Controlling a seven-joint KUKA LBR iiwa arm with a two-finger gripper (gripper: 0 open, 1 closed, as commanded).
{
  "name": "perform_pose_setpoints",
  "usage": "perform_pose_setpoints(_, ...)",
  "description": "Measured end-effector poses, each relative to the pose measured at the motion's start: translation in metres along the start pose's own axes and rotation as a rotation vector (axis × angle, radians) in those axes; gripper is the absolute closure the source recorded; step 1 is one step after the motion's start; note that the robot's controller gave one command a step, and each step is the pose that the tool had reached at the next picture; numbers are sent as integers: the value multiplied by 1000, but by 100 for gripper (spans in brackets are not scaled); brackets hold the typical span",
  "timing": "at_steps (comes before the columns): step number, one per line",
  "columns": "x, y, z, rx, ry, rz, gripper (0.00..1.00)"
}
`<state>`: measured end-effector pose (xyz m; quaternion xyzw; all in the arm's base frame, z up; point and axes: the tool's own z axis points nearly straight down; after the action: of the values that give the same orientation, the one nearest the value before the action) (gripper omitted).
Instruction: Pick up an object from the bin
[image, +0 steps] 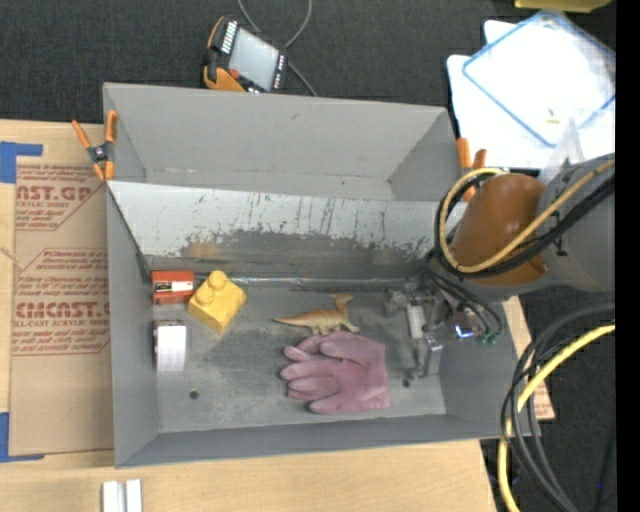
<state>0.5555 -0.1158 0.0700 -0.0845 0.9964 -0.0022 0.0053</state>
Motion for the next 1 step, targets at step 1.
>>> perform_pose_setpoints(1, 4, -10, 0, 1, -5, 111, 0)
